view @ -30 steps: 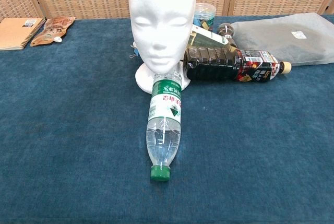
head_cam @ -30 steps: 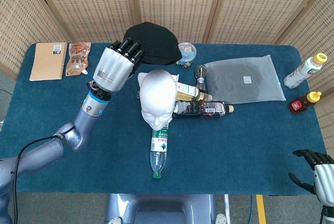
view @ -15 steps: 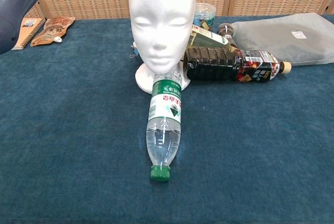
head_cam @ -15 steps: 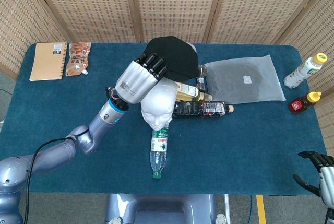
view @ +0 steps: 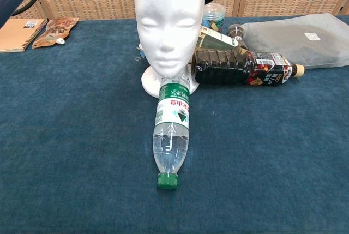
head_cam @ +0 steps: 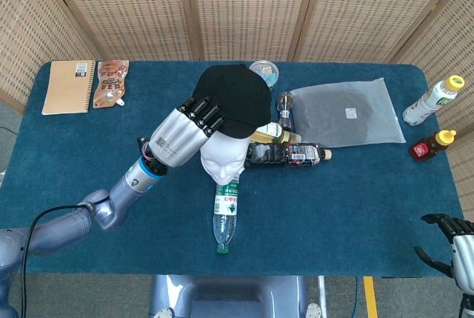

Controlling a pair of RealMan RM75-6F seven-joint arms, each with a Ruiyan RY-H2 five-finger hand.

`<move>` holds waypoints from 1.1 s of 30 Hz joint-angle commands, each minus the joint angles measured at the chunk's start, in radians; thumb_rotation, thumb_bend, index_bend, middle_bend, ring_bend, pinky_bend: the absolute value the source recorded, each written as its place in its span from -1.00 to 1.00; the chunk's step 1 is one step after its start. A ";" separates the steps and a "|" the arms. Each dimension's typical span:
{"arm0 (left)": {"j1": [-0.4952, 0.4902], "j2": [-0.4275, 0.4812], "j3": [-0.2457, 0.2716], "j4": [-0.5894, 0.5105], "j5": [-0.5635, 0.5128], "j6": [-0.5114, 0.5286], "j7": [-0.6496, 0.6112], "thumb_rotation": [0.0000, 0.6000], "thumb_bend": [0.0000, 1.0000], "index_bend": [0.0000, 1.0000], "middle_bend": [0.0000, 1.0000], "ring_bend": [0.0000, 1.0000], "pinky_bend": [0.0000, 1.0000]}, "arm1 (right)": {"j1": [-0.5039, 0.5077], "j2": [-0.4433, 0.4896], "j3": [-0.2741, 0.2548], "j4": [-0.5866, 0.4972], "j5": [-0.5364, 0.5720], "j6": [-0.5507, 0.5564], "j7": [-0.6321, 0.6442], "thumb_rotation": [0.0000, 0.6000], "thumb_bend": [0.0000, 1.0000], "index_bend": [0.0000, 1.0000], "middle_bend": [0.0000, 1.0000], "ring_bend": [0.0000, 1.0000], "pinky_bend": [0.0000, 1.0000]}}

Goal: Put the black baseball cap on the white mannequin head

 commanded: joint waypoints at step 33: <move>0.095 0.015 0.108 -0.112 0.159 0.070 0.143 1.00 0.12 0.42 -0.05 -0.17 0.33 | 0.004 -0.006 0.001 0.005 0.010 -0.015 0.006 1.00 -0.68 -0.27 -0.15 -0.11 -0.17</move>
